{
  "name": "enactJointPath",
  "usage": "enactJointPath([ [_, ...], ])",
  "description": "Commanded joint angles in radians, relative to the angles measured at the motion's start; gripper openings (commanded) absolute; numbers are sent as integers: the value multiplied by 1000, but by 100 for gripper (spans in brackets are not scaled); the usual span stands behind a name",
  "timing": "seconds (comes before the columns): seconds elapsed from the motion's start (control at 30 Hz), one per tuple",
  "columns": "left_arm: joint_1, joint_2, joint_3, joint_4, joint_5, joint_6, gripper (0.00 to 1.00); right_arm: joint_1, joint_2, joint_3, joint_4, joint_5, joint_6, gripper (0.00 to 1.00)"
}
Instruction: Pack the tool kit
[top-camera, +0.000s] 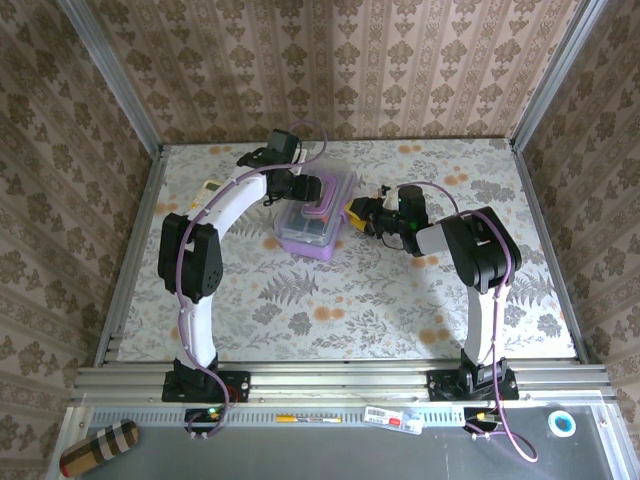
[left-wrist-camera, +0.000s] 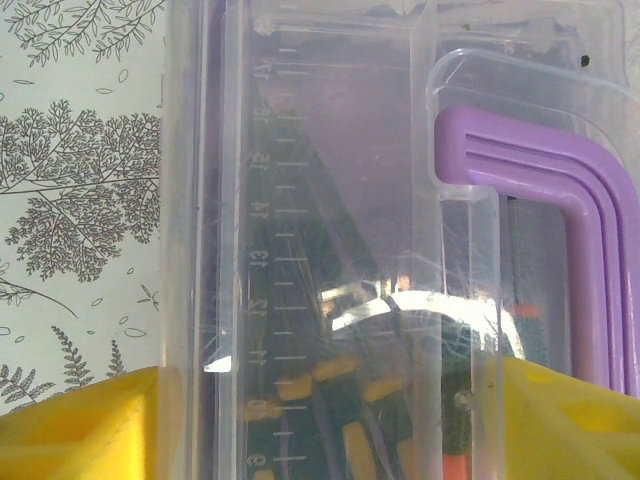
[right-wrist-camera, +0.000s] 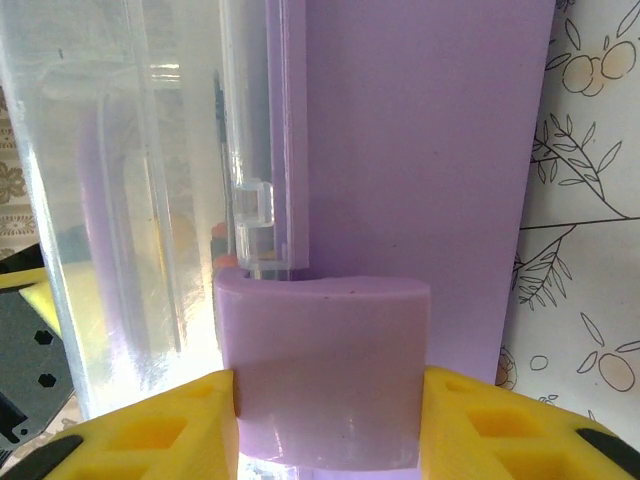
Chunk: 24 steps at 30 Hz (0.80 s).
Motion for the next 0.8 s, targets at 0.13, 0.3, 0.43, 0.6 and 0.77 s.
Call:
enactJointPath([
  [0.13, -57, 145, -92, -193, 133, -21, 59, 42, 57, 20, -88, 58, -15, 44],
  [0.3, -58, 145, -93, -193, 137, -22, 59, 44, 69, 13, -84, 57, -14, 49],
  [0.43, -59, 143, -92, -193, 135, -20, 59, 45, 68, 4, -94, 58, -23, 50],
  [0.6, -59, 143, -92, -193, 135, -20, 59, 43, 63, 6, -144, 67, -46, 50],
  [0.77, -59, 142, -91, -194, 135, -19, 59, 41, 56, 26, -232, 74, -81, 53],
])
